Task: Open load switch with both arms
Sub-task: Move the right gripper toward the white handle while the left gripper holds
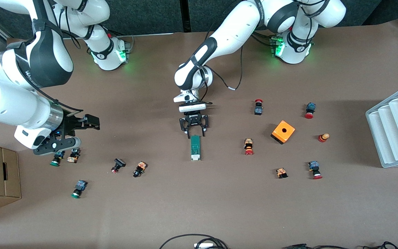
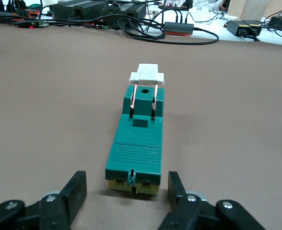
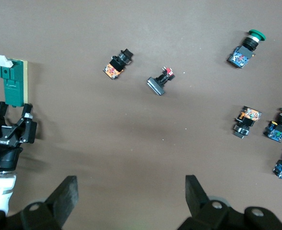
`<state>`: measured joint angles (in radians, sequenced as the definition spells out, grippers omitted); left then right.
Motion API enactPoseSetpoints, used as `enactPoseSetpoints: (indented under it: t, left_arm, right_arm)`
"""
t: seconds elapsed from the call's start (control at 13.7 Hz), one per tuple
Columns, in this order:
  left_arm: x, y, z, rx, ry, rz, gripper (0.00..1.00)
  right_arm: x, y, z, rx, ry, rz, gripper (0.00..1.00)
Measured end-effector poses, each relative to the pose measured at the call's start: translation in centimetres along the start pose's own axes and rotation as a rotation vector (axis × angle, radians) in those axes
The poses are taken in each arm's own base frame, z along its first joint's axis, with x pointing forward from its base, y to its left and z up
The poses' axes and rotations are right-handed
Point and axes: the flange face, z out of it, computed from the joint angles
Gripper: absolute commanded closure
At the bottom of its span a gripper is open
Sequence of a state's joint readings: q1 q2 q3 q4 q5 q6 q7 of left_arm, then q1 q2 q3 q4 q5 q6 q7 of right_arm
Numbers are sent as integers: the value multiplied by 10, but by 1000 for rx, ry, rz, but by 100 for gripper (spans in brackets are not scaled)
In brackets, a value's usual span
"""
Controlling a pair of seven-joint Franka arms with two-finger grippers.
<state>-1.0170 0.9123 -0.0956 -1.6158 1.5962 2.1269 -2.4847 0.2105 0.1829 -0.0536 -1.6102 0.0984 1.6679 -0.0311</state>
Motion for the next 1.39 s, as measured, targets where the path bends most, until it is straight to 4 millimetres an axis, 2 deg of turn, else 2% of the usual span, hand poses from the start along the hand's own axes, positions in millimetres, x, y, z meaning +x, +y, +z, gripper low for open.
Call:
enactPoseSetpoints:
  t: [0.07, 0.15, 0.22, 0.29, 0.37, 0.51, 0.58, 1.1, 1.17, 1.24, 1.39]
  left_arm:
    - [-1, 1, -2, -2, 2, 0, 25]
    - [-2, 2, -4, -3, 4, 0, 34]
    - [-2, 2, -4, -4, 4, 0, 39]
    - [-3, 1, -4, -3, 4, -5, 39]
    - [-3, 1, -3, -2, 5, -16, 43]
    - [-3, 1, -3, 0, 7, -37, 60]
    - [-3, 1, -3, 0, 8, -41, 64]
    - [-7, 2, -4, -6, 26, -31, 64]
    - [-8, 2, -4, -4, 31, -29, 62]
    - [-9, 2, -4, -2, 38, -27, 54]
    - [-11, 3, -4, 1, 48, -24, 54]
  right_arm:
    - [0, 2, 0, 0, -1, 2, 0]
    - [1, 3, 1, 0, -2, 4, 0]
    - [1, 4, 2, 1, -4, 5, 0]
    - [2, 6, 4, 1, -7, 9, 0]
    - [3, 9, 5, 1, -9, 14, 0]
    - [5, 14, 9, 2, -11, 21, 0]
    - [6, 14, 10, 2, -9, 21, 0]
    - [12, 11, 16, 1, 6, 11, 0]
    - [14, 8, 18, 0, 9, 6, 0]
    - [16, 4, 22, 0, 7, -2, 0]
    - [21, -12, 32, -4, 0, -28, 0]
